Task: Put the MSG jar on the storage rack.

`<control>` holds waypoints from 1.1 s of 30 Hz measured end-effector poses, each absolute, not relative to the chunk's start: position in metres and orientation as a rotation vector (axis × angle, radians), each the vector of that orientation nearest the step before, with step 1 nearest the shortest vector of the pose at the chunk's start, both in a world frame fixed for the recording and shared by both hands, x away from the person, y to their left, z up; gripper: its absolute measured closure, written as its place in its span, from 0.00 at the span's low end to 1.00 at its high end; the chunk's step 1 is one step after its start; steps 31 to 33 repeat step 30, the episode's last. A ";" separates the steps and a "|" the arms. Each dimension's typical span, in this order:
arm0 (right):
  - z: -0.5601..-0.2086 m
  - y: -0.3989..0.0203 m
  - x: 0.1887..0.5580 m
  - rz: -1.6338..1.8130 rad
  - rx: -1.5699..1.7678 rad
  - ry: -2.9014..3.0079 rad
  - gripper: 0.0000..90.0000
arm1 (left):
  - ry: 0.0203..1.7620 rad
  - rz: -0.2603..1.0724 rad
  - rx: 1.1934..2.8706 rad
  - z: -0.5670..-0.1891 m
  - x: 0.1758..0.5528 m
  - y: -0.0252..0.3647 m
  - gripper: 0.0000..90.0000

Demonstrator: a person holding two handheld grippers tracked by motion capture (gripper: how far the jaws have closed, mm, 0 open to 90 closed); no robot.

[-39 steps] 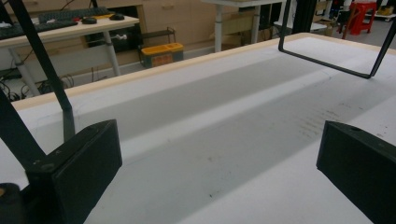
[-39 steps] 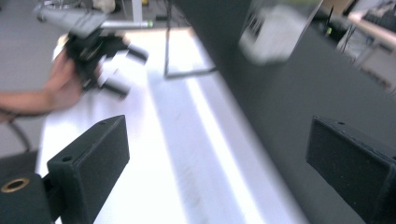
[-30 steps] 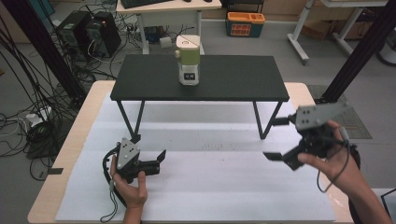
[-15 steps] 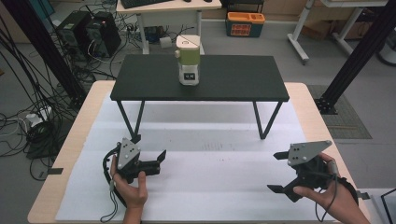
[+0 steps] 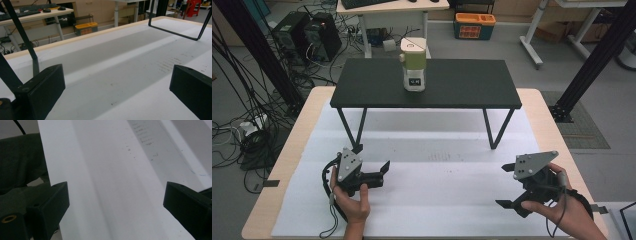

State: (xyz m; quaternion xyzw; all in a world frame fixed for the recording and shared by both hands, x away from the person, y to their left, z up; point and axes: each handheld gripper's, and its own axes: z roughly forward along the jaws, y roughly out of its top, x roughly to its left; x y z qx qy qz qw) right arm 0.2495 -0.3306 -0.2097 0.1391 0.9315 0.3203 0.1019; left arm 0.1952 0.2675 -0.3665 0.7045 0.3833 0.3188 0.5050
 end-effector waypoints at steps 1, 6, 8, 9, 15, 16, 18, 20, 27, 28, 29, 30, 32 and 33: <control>-0.210 -0.330 0.250 0.946 0.408 2.753 0.07 | 0.925 0.770 1.700 -0.367 0.195 0.268 0.00; -0.209 -0.327 0.251 0.935 0.395 2.759 0.07 | 0.924 0.771 1.698 -0.367 0.195 0.267 0.00; -0.209 -0.326 0.251 0.930 0.387 2.762 0.07 | 0.925 0.772 1.699 -0.367 0.195 0.267 0.00; -0.209 -0.326 0.251 0.930 0.387 2.762 0.07 | 0.925 0.772 1.699 -0.367 0.195 0.267 0.00; -0.211 -0.324 0.253 0.923 0.379 2.770 0.07 | 0.923 0.775 1.701 -0.366 0.195 0.267 0.00; -0.211 -0.325 0.253 0.923 0.380 2.772 0.07 | 0.923 0.775 1.702 -0.366 0.195 0.267 0.00; -0.213 -0.325 0.253 0.923 0.381 2.774 0.07 | 0.924 0.774 1.702 -0.366 0.195 0.266 0.00; -0.214 -0.325 0.253 0.922 0.382 2.778 0.07 | 0.922 0.778 1.704 -0.366 0.195 0.266 0.00; -0.218 -0.325 0.253 0.918 0.374 2.786 0.07 | 0.922 0.778 1.709 -0.366 0.195 0.265 0.00; -0.218 -0.325 0.252 0.919 0.373 2.785 0.07 | 0.922 0.779 1.710 -0.366 0.195 0.265 0.00; -0.218 -0.325 0.252 0.922 0.373 2.786 0.07 | 0.921 0.780 1.709 -0.366 0.195 0.265 0.00; -0.217 -0.326 0.252 0.921 0.374 2.786 0.07 | 0.921 0.780 1.709 -0.366 0.195 0.265 0.00; -0.217 -0.326 0.252 0.921 0.374 2.786 0.07 | 0.921 0.780 1.709 -0.366 0.195 0.265 0.00; -0.217 -0.326 0.252 0.921 0.374 2.786 0.07 | 0.921 0.780 1.709 -0.366 0.195 0.265 0.00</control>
